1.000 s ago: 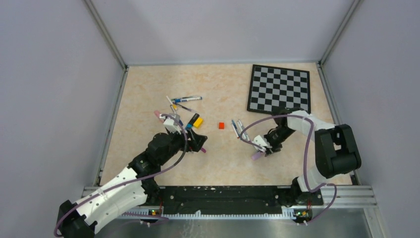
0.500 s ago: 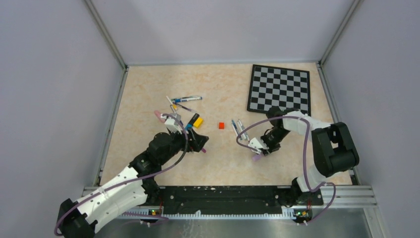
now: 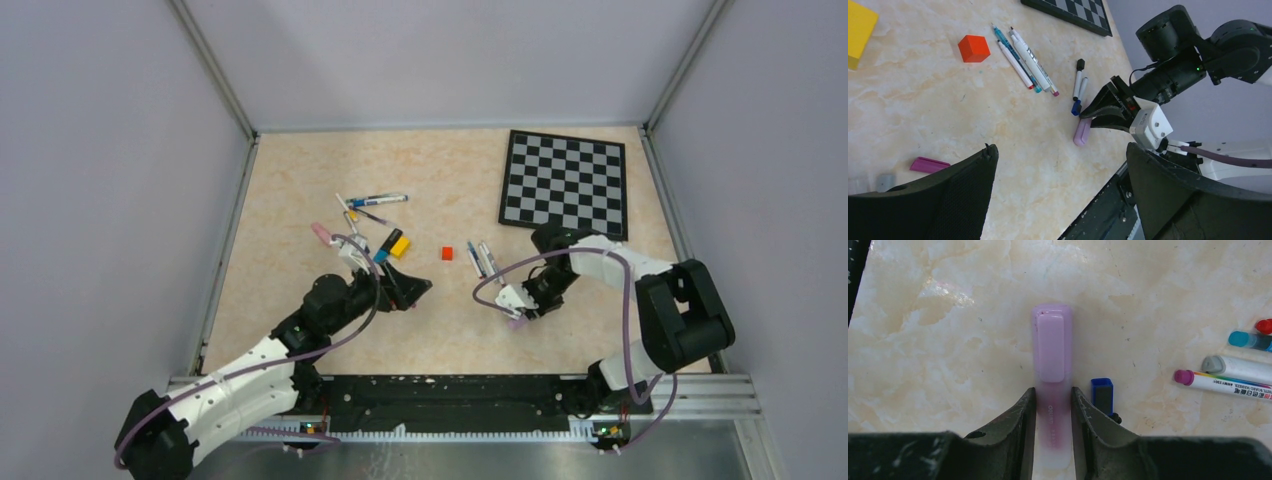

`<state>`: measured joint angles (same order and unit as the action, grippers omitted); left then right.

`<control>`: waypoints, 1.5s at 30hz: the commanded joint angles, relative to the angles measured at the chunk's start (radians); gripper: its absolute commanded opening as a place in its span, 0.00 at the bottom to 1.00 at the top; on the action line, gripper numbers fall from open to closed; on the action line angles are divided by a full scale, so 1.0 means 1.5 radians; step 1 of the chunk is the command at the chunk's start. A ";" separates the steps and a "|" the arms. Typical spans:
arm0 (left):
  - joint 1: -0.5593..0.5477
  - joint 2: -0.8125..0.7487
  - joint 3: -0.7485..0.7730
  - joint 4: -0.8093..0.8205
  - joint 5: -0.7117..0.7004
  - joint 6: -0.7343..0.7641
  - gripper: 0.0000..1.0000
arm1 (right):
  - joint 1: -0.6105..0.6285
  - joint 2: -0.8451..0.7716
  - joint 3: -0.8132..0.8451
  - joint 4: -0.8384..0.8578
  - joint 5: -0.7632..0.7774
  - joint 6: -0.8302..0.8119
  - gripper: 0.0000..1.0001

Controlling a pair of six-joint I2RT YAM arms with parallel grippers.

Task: Open the pen caps
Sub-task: Pick up the pen from the center of the board.

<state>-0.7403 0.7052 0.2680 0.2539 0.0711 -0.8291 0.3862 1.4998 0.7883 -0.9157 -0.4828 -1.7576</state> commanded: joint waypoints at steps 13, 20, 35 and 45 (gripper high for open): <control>-0.001 0.079 0.002 0.151 0.070 -0.125 0.99 | 0.039 -0.062 -0.008 0.024 -0.126 0.223 0.00; -0.001 0.234 0.047 0.260 0.162 -0.156 0.99 | 0.040 -0.113 0.017 0.091 -0.234 0.431 0.00; -0.090 0.367 0.138 0.204 -0.022 -0.264 0.99 | 0.040 -0.097 0.030 0.233 -0.328 0.684 0.00; -0.144 0.417 0.177 0.183 -0.103 -0.311 0.86 | 0.040 -0.104 0.012 0.319 -0.327 0.780 0.00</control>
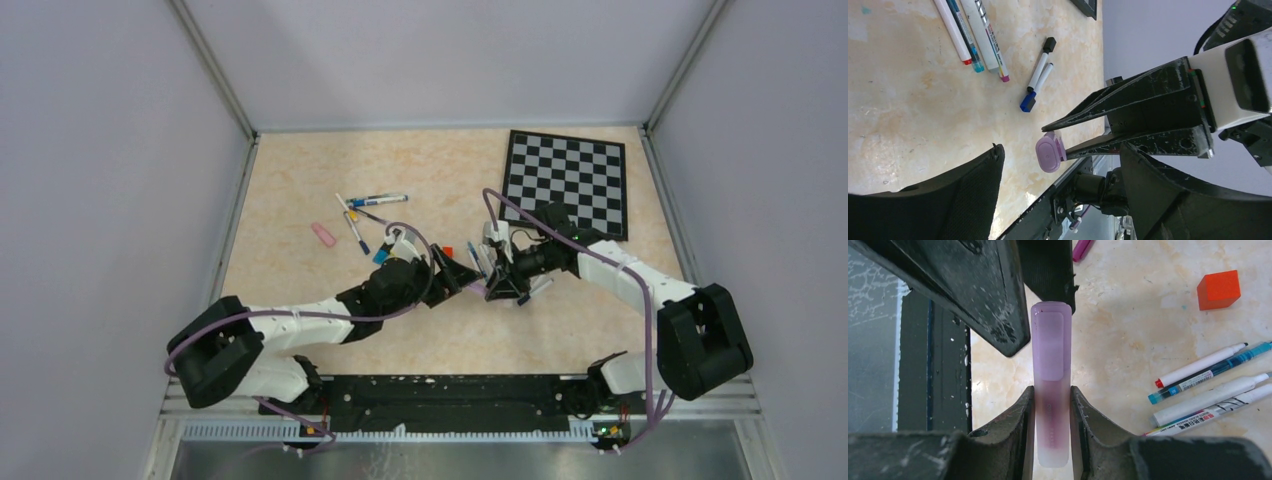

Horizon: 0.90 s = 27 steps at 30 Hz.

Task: Open the pen caps
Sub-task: Pick up the pen from the center of the board.

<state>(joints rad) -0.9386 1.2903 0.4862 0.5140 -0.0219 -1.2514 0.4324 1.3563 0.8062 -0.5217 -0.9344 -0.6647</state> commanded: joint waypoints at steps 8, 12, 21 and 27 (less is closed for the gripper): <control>-0.024 0.077 0.053 0.022 -0.072 -0.063 0.69 | 0.019 -0.010 -0.012 0.087 -0.018 0.070 0.00; -0.027 0.074 0.061 0.003 -0.101 -0.068 0.62 | 0.030 -0.009 -0.016 0.094 -0.006 0.075 0.00; -0.034 0.075 0.053 -0.004 -0.106 -0.094 0.52 | 0.037 -0.008 -0.026 0.148 0.060 0.125 0.00; -0.038 0.077 0.058 -0.012 -0.115 -0.093 0.48 | 0.039 -0.008 -0.034 0.174 0.065 0.157 0.00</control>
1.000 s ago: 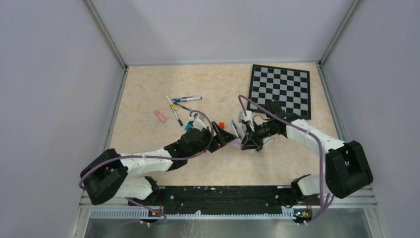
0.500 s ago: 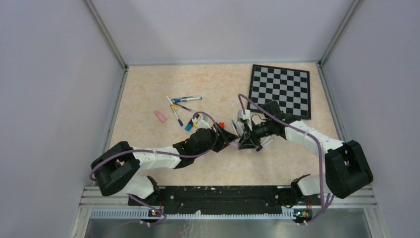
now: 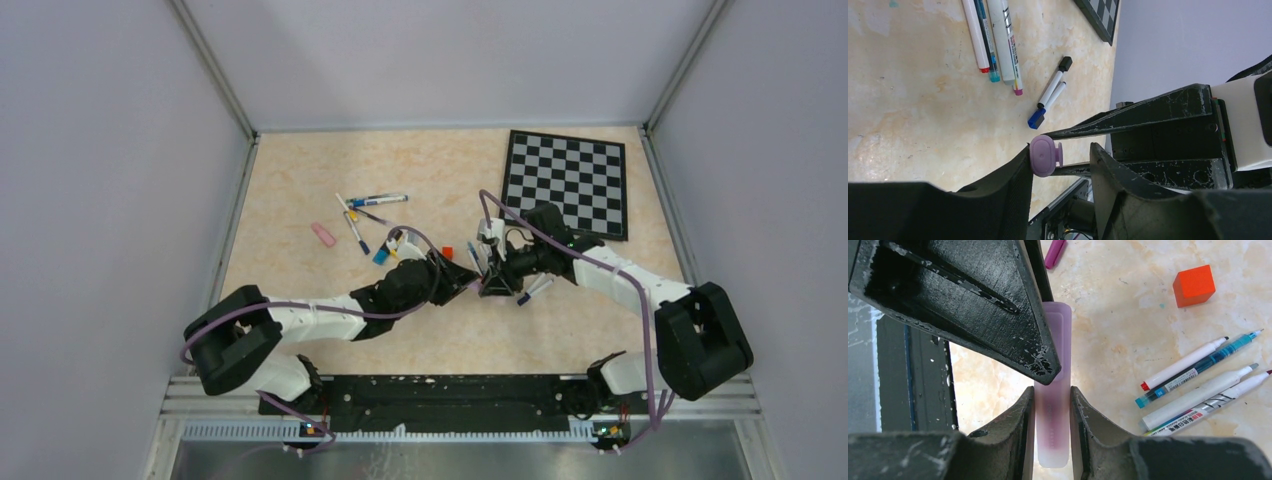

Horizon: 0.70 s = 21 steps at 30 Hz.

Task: Open the pen caps
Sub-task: Pick up the pen from the center of the board.

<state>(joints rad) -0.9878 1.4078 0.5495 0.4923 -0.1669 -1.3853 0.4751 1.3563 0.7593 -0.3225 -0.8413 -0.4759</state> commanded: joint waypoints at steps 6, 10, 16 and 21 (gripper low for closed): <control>-0.005 0.005 0.016 0.003 -0.018 -0.001 0.37 | 0.013 -0.013 -0.007 0.045 -0.016 0.036 0.00; -0.005 0.009 0.018 0.003 -0.022 0.006 0.39 | 0.014 -0.016 -0.010 0.049 -0.023 0.037 0.00; -0.005 0.015 0.027 -0.011 -0.038 0.015 0.50 | 0.014 -0.017 -0.012 0.050 -0.031 0.038 0.00; -0.005 0.017 0.037 -0.027 -0.054 0.022 0.47 | 0.015 -0.018 -0.013 0.052 -0.035 0.037 0.00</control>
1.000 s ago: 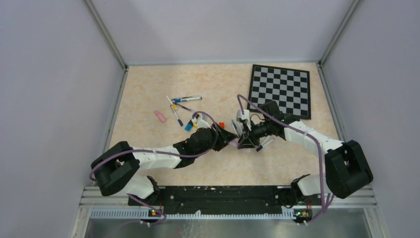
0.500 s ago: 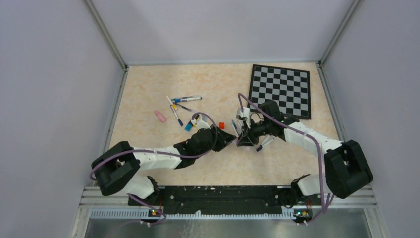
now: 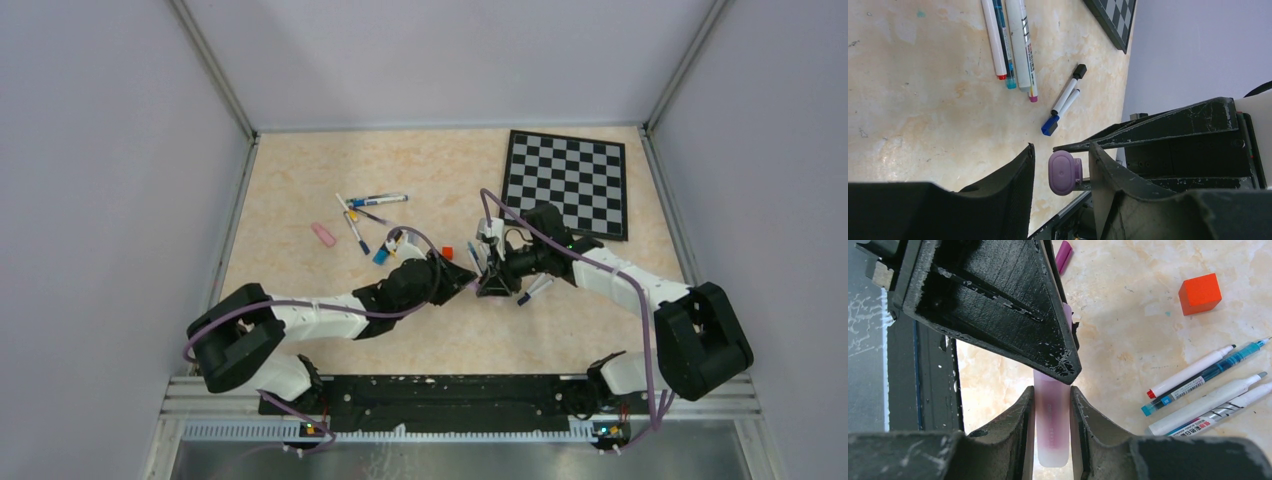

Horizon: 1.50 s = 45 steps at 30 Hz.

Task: Open the pen caps
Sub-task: Pick up the pen from the center of the board, then open the pen cap from the pen.

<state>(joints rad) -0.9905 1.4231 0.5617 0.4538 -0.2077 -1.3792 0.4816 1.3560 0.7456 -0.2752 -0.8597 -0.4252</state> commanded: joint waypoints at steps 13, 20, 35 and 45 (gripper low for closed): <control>-0.003 0.000 0.012 0.071 -0.001 0.065 0.00 | 0.009 -0.023 0.008 -0.030 -0.046 -0.033 0.32; -0.002 -0.076 -0.050 0.220 0.052 0.307 0.00 | -0.058 -0.071 0.005 -0.130 -0.197 -0.147 0.62; -0.001 -0.130 -0.047 0.282 0.342 0.630 0.00 | -0.067 -0.041 -0.004 -0.150 -0.379 -0.121 0.59; -0.001 -0.081 -0.015 0.306 0.366 0.643 0.00 | -0.038 -0.023 -0.017 -0.106 -0.376 -0.074 0.29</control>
<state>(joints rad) -0.9913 1.2934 0.4953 0.8333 0.3183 -0.4446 0.4023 1.3075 0.7136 -0.4721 -1.3857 -0.5396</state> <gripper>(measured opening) 0.281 0.374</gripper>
